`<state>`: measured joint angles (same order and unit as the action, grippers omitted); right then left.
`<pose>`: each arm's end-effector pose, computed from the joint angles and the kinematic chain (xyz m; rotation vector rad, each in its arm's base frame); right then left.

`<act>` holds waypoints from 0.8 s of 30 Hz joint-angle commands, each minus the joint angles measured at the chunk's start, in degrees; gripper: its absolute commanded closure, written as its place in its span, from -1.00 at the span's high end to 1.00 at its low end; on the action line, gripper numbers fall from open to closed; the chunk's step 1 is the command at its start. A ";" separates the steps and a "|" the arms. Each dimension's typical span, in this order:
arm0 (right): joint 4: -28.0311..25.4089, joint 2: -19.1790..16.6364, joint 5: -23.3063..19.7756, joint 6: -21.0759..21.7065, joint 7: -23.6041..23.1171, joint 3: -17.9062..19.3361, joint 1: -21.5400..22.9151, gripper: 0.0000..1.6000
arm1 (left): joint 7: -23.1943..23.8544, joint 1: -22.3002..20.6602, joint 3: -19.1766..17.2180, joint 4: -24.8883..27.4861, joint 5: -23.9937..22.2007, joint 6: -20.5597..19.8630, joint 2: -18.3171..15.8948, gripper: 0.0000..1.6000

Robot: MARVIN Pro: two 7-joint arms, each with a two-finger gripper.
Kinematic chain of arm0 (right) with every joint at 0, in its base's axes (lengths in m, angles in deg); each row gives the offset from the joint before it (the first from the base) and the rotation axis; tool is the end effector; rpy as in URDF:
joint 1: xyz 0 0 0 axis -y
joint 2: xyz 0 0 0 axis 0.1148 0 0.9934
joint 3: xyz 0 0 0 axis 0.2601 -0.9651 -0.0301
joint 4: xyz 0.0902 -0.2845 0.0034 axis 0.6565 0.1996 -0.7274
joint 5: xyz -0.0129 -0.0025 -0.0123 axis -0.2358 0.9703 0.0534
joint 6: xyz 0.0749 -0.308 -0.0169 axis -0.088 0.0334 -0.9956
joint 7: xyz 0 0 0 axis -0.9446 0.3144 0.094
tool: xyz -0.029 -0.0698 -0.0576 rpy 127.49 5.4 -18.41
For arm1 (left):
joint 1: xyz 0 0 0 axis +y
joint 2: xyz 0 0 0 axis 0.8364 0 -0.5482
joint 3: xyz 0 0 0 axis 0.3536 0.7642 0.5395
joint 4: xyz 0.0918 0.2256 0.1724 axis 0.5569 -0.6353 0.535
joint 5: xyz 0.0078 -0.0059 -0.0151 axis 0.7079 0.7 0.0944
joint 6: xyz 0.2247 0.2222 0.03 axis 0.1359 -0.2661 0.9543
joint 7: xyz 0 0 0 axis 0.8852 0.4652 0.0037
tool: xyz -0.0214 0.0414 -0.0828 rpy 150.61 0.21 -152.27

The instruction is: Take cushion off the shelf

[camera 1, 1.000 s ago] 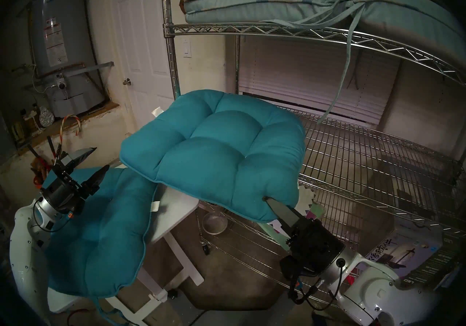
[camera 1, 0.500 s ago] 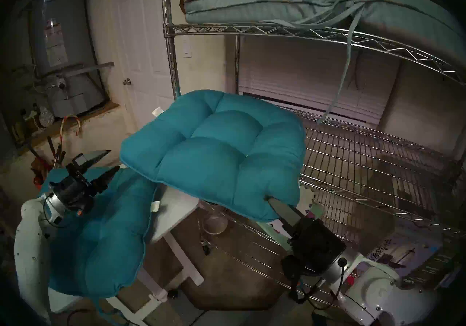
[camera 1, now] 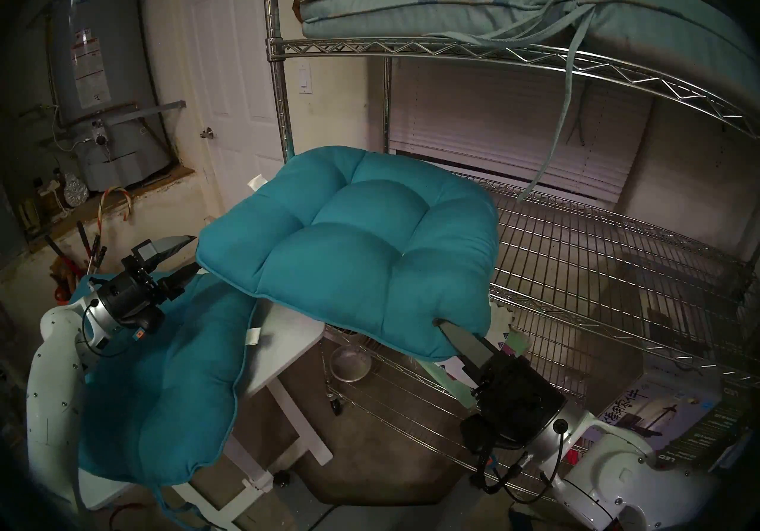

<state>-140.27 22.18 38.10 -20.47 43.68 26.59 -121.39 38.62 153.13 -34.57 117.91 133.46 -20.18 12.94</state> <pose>0.2071 0.0329 -0.2115 0.4300 1.6462 1.3785 0.3518 0.2589 -0.2113 -0.3389 1.5602 -1.4469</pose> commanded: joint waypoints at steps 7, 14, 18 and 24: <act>-1.68 0.04 0.16 0.05 0.87 0.28 0.40 -1.00 | -10.43 -3.94 2.68 -1.85 5.96 -3.66 -3.77 1.00; -1.68 0.08 0.36 0.06 0.88 0.25 0.50 -1.00 | -15.95 -5.88 5.28 -3.24 8.12 -4.74 -4.44 1.00; -1.68 0.12 0.54 0.14 0.86 0.40 0.56 -1.00 | -18.81 -7.16 6.91 -4.26 9.24 -5.30 -4.73 1.00; -1.68 0.23 0.73 0.25 0.84 0.60 0.54 -1.00 | -22.00 -8.96 8.99 -5.21 10.93 -6.16 -5.36 1.00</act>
<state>-140.27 22.21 38.74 -20.49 43.73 26.66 -121.48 20.64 147.42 -26.64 112.77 143.71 -25.23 9.13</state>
